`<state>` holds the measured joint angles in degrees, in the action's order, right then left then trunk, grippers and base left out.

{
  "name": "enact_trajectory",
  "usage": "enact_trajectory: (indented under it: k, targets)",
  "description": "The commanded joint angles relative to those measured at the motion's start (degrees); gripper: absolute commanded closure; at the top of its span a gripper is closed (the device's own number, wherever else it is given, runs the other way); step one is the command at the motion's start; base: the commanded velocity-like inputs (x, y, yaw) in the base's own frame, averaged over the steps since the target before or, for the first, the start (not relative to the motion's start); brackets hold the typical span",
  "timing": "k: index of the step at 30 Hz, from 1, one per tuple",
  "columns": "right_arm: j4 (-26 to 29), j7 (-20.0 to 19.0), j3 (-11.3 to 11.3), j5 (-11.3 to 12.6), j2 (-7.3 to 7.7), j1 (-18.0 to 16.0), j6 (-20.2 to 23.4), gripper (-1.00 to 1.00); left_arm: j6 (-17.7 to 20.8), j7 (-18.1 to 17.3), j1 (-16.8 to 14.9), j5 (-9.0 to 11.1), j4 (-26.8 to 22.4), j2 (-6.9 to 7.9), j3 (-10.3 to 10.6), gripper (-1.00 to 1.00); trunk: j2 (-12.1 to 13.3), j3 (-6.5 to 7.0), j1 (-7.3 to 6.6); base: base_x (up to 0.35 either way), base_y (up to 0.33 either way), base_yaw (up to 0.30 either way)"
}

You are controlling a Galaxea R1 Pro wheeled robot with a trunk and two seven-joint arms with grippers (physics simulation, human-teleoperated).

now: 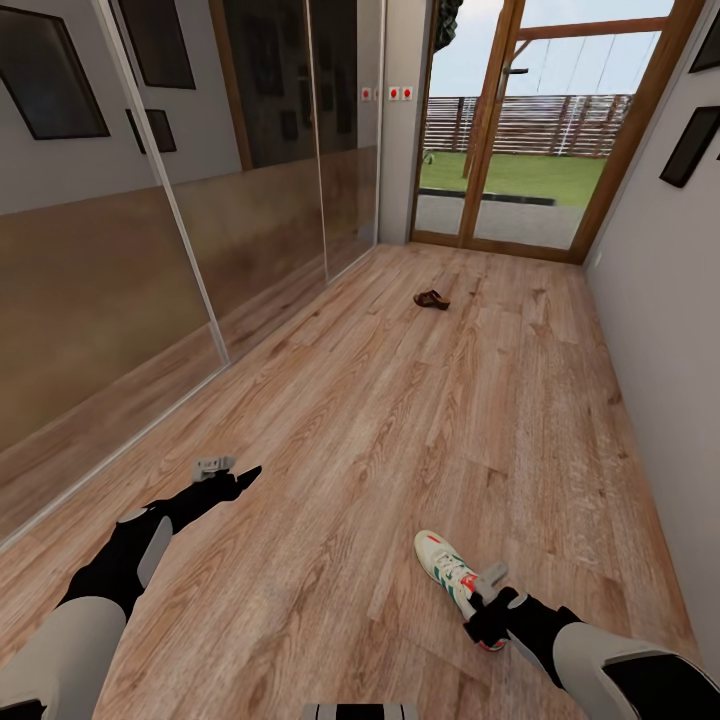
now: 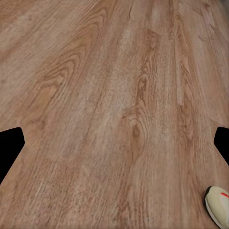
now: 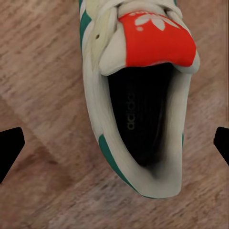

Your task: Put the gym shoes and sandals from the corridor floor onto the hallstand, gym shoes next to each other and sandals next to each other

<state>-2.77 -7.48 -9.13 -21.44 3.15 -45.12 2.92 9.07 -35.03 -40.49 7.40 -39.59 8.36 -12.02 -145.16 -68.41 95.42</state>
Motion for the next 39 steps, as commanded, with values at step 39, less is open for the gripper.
enact_trajectory:
  k: [39]
  targets:
    - [-0.4,0.0,-0.4,0.2,1.55,0.0,-7.4,-1.00,0.6,-0.2,0.0,0.6,0.2,-0.01,-0.1,-1.00,-0.1,-1.59,0.17,0.000,0.000,0.000]
